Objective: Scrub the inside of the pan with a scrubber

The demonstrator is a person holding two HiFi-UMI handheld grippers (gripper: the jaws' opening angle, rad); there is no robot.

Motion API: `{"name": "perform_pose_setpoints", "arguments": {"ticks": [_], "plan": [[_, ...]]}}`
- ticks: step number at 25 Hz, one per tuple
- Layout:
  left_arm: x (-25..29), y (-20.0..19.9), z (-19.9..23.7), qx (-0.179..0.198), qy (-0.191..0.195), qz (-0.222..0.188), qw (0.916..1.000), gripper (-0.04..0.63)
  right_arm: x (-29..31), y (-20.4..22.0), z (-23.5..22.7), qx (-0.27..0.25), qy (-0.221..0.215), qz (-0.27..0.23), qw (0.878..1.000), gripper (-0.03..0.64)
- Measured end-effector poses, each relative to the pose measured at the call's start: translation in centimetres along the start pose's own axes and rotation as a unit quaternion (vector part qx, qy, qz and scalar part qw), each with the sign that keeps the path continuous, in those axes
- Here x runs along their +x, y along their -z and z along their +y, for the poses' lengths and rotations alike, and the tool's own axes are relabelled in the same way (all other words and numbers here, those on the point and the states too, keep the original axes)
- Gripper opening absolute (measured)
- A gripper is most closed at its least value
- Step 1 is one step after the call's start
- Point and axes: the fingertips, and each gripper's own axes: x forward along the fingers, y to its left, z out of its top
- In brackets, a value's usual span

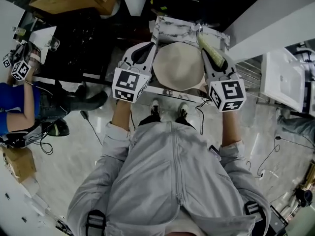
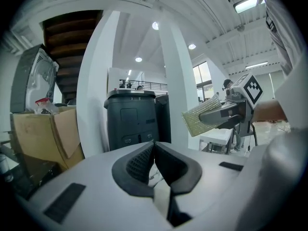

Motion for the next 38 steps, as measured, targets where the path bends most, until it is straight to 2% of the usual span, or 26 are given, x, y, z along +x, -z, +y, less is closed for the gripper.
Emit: {"name": "perform_pose_setpoints", "arguments": {"ticks": [9, 21, 31, 38], "plan": [[0.8, 3.4, 0.4, -0.026, -0.044, 0.037, 0.998, 0.023, 5.1, 4.3, 0.5, 0.003, -0.067, 0.037, 0.997, 0.083], [3.2, 7.8, 2.2, -0.038, -0.058, 0.077, 0.9946, 0.023, 12.1, 12.5, 1.7, 0.03, -0.106, 0.122, 0.986, 0.083], [5.1, 11.8, 3.4, -0.054, -0.051, 0.111, 0.991, 0.023, 17.2, 20.4, 0.1, 0.011, -0.068, 0.186, 0.98, 0.083], [6.0, 14.0, 3.6, -0.058, -0.039, 0.131, 0.9889, 0.023, 20.4, 25.4, -0.7, -0.005, -0.035, 0.24, 0.97, 0.083]]}}
